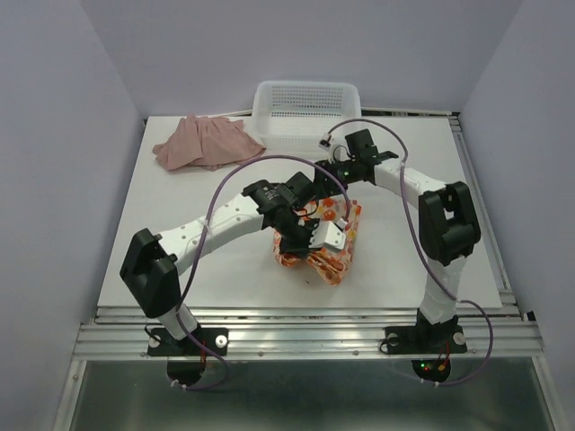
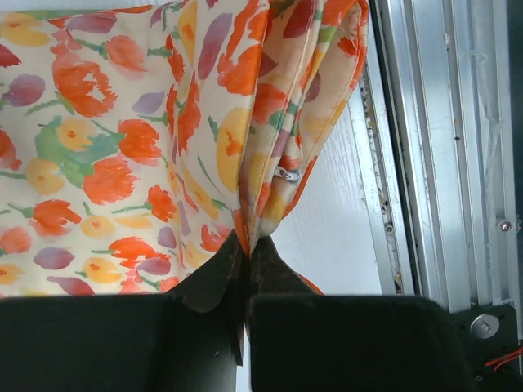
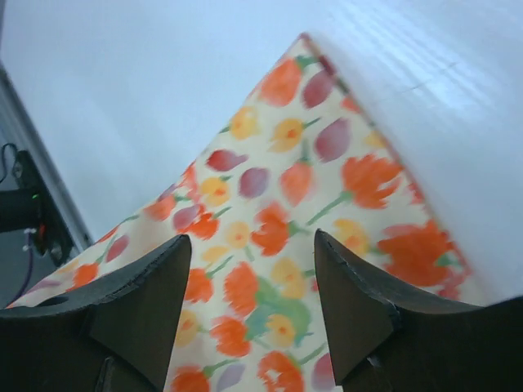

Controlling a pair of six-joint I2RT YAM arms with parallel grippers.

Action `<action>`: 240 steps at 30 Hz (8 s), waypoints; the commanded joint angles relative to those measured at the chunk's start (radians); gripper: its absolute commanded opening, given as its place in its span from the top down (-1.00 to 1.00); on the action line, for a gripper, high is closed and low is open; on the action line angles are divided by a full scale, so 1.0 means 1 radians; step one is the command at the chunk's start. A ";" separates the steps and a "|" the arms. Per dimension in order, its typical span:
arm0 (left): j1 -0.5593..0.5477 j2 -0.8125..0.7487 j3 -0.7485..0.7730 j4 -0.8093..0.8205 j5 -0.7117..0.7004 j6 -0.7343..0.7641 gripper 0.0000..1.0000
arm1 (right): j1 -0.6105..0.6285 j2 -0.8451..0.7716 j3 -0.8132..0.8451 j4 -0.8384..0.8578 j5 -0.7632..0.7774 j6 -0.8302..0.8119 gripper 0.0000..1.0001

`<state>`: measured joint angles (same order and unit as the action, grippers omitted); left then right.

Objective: Fold and stack the skirts
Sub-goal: Fold the skirt

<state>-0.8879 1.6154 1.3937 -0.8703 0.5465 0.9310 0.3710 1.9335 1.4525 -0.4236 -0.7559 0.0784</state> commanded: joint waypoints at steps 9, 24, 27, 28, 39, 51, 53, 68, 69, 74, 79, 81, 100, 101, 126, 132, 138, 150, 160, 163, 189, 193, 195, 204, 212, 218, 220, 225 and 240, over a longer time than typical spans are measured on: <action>-0.010 -0.031 0.027 -0.064 0.049 0.009 1.00 | -0.038 0.239 0.152 -0.133 0.063 -0.186 -0.11; 0.090 0.175 0.249 -0.098 -0.008 0.092 1.00 | -0.038 0.219 0.025 -0.153 -0.042 -0.218 0.34; 0.119 0.234 0.295 -0.104 -0.008 0.106 1.00 | -0.038 0.216 0.019 -0.153 -0.052 -0.216 0.34; 0.133 0.259 0.313 -0.104 -0.011 0.115 1.00 | -0.038 0.213 0.014 -0.153 -0.057 -0.215 0.34; 0.176 0.371 0.386 -0.062 -0.059 0.166 0.92 | -0.038 0.217 0.017 -0.153 -0.089 -0.204 0.34; 0.187 0.428 0.418 0.008 -0.111 0.186 0.84 | -0.038 0.231 0.020 -0.153 -0.115 -0.193 0.34; 0.187 0.425 0.409 0.040 -0.123 0.190 0.85 | -0.038 0.231 0.016 -0.153 -0.118 -0.195 0.35; 0.198 0.361 0.369 0.174 -0.180 0.157 -0.02 | -0.038 0.242 0.019 -0.153 -0.103 -0.204 0.36; 0.202 0.338 0.361 0.180 -0.181 0.149 -0.04 | -0.038 0.242 0.019 -0.153 -0.100 -0.204 0.36; 0.234 0.178 0.323 0.235 -0.177 0.053 -0.22 | -0.038 0.245 0.022 -0.155 -0.085 -0.215 0.36; 0.300 0.092 0.272 0.182 -0.068 -0.095 -0.24 | -0.038 0.246 0.028 -0.155 -0.083 -0.216 0.36; 0.322 0.089 0.223 0.163 -0.008 -0.187 -0.24 | -0.038 0.249 0.032 -0.156 -0.086 -0.213 0.37; 0.498 0.351 0.054 0.462 0.312 -0.624 -0.19 | -0.038 0.255 0.034 -0.155 -0.109 -0.206 0.38; 0.497 0.365 0.053 0.468 0.320 -0.629 -0.20 | -0.038 0.257 0.034 -0.158 -0.111 -0.209 0.38; 0.507 0.399 0.025 0.636 0.403 -0.762 1.00 | -0.038 0.268 0.035 -0.172 -0.131 -0.218 0.42; 0.527 0.432 0.037 0.697 0.400 -0.819 1.00 | -0.038 0.268 0.035 -0.178 -0.135 -0.223 0.43; 0.526 0.497 0.065 0.708 0.360 -0.865 1.00 | -0.038 0.275 0.061 -0.179 -0.114 -0.221 0.40; 0.506 0.564 0.094 0.718 0.256 -0.919 1.00 | -0.115 0.198 0.253 -0.182 0.084 -0.204 -0.16; 0.501 0.627 0.211 0.671 0.173 -0.925 1.00 | -0.115 -0.051 0.048 -0.160 -0.282 0.025 -0.18; 0.503 0.638 0.232 0.665 0.164 -0.925 1.00 | -0.064 -0.105 -0.146 0.111 -0.399 0.296 -0.17; 0.577 0.104 -0.280 0.954 0.552 -1.110 0.10 | -0.029 0.188 -0.417 0.530 -0.338 0.466 -0.08; 0.563 0.168 -0.433 1.091 0.595 -1.237 0.19 | -0.029 0.191 -0.373 0.436 -0.332 0.359 -0.08; 0.563 0.236 -0.447 1.168 0.595 -1.277 0.22 | -0.038 0.190 -0.363 0.362 -0.327 0.325 -0.07; 0.592 0.429 -0.392 1.182 0.449 -1.359 0.28 | -0.047 0.193 -0.331 0.132 -0.261 0.127 -0.08; 0.609 0.115 -0.391 0.995 0.465 -1.091 0.10 | -0.057 0.193 -0.205 -0.165 -0.100 -0.205 -0.08; 0.648 -0.239 -0.360 0.845 0.132 -0.894 -0.79 | -0.057 0.059 -0.106 -0.333 -0.051 -0.285 -0.13; 0.690 -0.304 -0.371 0.837 0.026 -0.931 -0.97 | -0.057 0.003 -0.046 -0.348 -0.053 -0.266 -0.21; 0.811 -0.316 -0.404 0.863 0.059 -1.071 -0.97 | -0.057 0.018 0.158 -0.276 0.062 -0.082 -0.25; 0.833 -0.319 -0.381 0.841 -0.286 -1.141 -0.97 | 0.284 0.245 0.491 -0.122 0.995 0.296 -0.22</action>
<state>-0.0528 1.3369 1.0061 -0.0418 0.3553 -0.1677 0.6037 2.1464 1.8957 -0.5529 -0.0299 0.3069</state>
